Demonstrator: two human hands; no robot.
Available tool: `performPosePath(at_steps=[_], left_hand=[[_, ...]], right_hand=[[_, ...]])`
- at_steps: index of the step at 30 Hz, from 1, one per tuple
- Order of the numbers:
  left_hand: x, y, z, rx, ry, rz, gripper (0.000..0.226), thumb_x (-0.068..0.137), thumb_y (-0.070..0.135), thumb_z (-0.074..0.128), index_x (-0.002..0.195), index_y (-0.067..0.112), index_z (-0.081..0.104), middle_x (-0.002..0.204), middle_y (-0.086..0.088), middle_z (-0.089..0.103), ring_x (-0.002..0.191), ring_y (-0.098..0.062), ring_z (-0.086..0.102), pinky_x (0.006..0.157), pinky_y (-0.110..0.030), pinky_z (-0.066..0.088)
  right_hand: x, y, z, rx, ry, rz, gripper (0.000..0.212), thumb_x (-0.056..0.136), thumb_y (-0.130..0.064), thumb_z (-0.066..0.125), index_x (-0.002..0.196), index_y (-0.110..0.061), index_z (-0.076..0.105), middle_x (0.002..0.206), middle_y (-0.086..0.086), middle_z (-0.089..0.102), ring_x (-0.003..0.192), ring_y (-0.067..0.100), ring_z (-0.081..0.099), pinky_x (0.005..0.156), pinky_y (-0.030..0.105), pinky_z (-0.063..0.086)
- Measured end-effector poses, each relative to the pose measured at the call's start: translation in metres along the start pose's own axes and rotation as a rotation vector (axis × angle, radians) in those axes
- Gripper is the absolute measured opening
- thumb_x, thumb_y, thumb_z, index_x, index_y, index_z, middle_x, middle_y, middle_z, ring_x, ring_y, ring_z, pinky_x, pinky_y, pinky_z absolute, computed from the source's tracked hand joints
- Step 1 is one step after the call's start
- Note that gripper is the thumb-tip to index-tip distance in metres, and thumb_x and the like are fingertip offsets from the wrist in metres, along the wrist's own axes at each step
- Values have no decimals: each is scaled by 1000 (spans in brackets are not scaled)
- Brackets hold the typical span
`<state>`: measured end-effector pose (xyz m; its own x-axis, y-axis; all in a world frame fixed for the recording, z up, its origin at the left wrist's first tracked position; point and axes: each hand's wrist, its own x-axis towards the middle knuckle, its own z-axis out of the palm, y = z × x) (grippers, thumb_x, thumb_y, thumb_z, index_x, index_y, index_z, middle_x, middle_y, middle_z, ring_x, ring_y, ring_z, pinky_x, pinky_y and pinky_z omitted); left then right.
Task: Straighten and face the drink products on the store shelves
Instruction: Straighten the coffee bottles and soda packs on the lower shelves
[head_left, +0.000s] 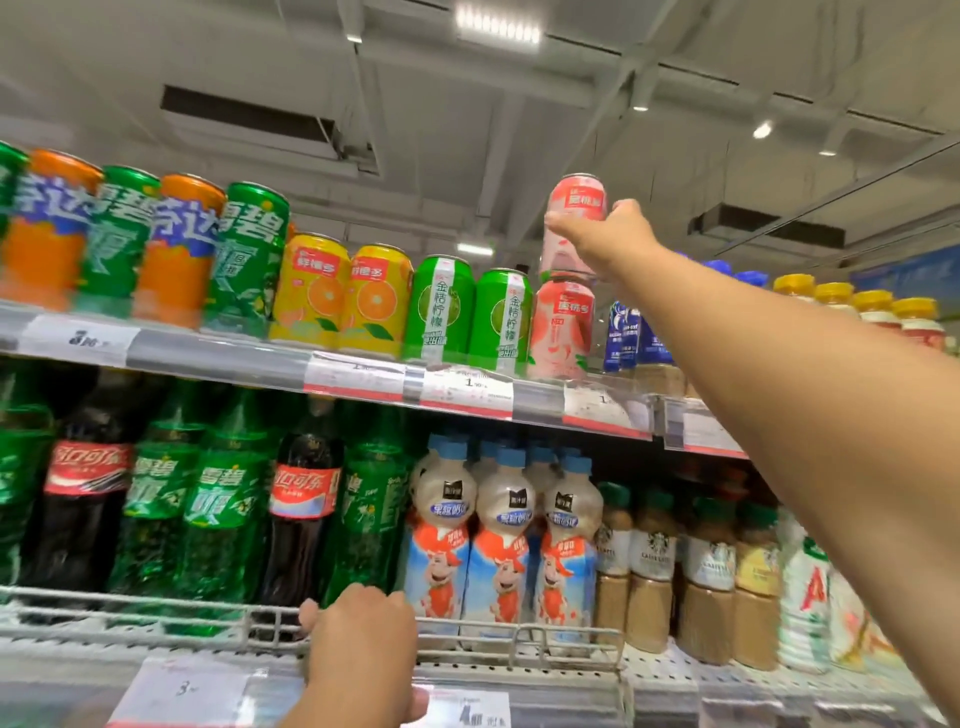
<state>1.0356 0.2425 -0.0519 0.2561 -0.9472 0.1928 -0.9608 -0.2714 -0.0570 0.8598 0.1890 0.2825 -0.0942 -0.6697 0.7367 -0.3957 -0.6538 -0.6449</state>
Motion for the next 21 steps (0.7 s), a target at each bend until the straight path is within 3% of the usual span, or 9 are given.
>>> performPosePath(at_steps=[3, 7, 9, 11, 12, 15, 17, 19, 21], left_hand=[[1, 1, 2, -6, 28, -19, 40, 87, 33, 57, 124, 21, 48, 123, -2, 51, 120, -20, 44, 106, -60, 28], [-8, 3, 0, 36, 7, -2, 55, 78, 43, 66, 123, 18, 45, 122, -5, 50, 116, -24, 45, 107, -60, 29], [-13, 3, -1, 57, 14, 2, 60, 77, 45, 66, 124, 16, 43, 123, -7, 49, 118, -26, 44, 107, -61, 28], [-14, 3, -2, 65, 34, -1, 66, 76, 50, 67, 125, 15, 42, 124, -8, 48, 119, -27, 44, 106, -61, 28], [-14, 4, -1, 68, 39, -3, 66, 76, 51, 67, 126, 15, 41, 125, -8, 48, 119, -27, 44, 106, -61, 28], [-14, 4, -2, 71, 29, -13, 67, 77, 53, 66, 126, 15, 41, 126, -9, 48, 119, -27, 43, 107, -61, 29], [-13, 4, -2, 71, 22, -18, 67, 77, 53, 66, 126, 15, 41, 126, -9, 48, 120, -27, 43, 108, -60, 28], [-14, 5, -3, 73, 22, -21, 68, 77, 56, 66, 126, 15, 42, 126, -8, 48, 119, -27, 43, 107, -59, 30], [-15, 5, -5, 89, 24, -13, 69, 76, 58, 65, 125, 15, 43, 123, -8, 49, 115, -26, 44, 104, -56, 34]], right_hand=[[12, 2, 3, -34, 29, 2, 86, 69, -54, 78, 132, -13, 36, 115, 3, 51, 98, 21, 56, 83, 39, 51], [16, -4, 2, -63, 34, -19, 84, 66, -46, 83, 129, -13, 39, 115, 3, 51, 98, 21, 53, 90, 42, 52], [14, -6, 0, -53, 34, -28, 83, 63, -33, 84, 131, -14, 40, 115, 4, 52, 96, 20, 55, 82, 41, 55], [14, -5, 0, -5, 60, -59, 86, 64, -23, 81, 137, -18, 37, 118, 4, 52, 91, 18, 56, 64, 32, 55], [13, -6, 1, 19, 79, -91, 88, 65, -23, 80, 141, -20, 35, 120, 3, 52, 92, 17, 57, 64, 29, 53], [14, -11, -7, 87, 148, -209, 94, 68, -33, 77, 148, -27, 28, 130, 0, 51, 104, 15, 54, 94, 30, 47], [14, -16, -21, 103, 171, -279, 95, 67, -39, 76, 148, -29, 28, 129, -5, 49, 107, 11, 51, 97, 25, 42], [12, -20, -39, 118, 133, -331, 92, 64, -39, 79, 143, -29, 34, 120, -11, 51, 103, 8, 55, 90, 22, 46], [6, -15, -54, 135, 76, -368, 76, 62, -33, 85, 126, -30, 44, 104, -14, 56, 86, 2, 59, 68, 20, 52]])
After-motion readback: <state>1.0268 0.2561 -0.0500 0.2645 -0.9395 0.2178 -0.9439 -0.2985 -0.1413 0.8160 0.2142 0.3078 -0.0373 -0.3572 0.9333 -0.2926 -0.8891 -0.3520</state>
